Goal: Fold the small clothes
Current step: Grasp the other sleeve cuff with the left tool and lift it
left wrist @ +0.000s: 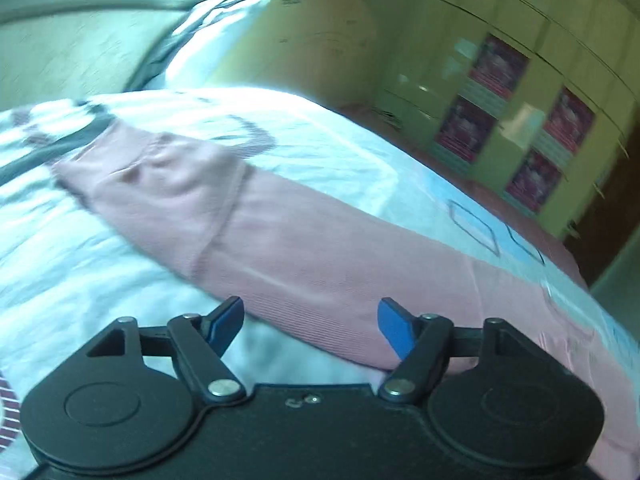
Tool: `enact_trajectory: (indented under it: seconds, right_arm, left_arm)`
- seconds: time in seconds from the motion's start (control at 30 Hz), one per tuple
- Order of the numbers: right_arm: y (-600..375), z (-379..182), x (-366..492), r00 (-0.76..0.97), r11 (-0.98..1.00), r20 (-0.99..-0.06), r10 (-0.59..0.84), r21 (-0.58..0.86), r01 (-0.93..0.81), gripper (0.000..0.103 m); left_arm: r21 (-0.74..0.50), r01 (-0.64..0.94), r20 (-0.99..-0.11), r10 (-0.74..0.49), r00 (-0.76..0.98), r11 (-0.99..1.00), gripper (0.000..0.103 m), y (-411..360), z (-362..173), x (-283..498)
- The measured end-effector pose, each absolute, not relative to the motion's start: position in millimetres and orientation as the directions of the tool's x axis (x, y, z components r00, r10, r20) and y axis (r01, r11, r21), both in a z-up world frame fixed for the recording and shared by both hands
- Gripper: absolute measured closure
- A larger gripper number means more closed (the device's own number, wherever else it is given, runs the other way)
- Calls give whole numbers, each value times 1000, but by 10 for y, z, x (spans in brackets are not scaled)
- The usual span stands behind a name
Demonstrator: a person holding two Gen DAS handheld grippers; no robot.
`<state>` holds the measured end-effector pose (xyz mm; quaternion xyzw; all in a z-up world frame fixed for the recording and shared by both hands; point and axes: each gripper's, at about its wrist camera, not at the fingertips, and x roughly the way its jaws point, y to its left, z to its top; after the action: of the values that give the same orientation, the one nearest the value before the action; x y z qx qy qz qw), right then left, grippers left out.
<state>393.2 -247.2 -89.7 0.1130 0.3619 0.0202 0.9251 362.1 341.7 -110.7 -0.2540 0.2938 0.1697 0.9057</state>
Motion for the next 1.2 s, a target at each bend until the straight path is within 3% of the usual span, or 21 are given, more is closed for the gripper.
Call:
enact_trajectory:
  seconds: [0.07,0.13,0.23,0.53,0.57,0.63,0.73,0.9,1.2]
  right_arm:
    - [-2388,-891,4001,732,966,-668,132,254,57,60]
    - [-2295,-870,4040,734,961,-665,140,271,62,60]
    - [-2148,-835,4071,732,961,-665,150,272,50,60]
    - [-2084,-724,4095,742,964,-662,110,254,83,60]
    - [-2124,-716,4101,743,961,-661,104,260,97,60]
    - [-2210,-712,4113,742,954,-664,95,274,124,60]
    - [-2363,-721,4127,733,935,-674,94,313,168,60]
    - [-2484,-665,4071,745,933,-661,87,315,171,60]
    - [-2629,-705,4042,755,918,-643,127,365,156,60]
  left_arm:
    - [-465,-531,-608,181,773,708,36,3831,-1163,3483]
    - [-561,-553,-586,177,791,616,49,4160,-1216,3405]
    - [-650,-550,-547,179,818,525,51,4477,-1284,3384]
    - [-735,-526,-492,196,848,428,61,4887,-1435,3548]
    - [-735,-527,-493,196,847,428,64,4918,-1438,3573]
    - [-699,-551,-524,198,829,456,93,4965,-1443,3661]
    - [-634,-582,-566,208,798,509,95,4937,-1365,3774]
    - [-555,-441,-494,147,857,705,95,4347,-926,4010]
    - [-454,-92,-436,-131,890,886,95,2518,-477,4556]
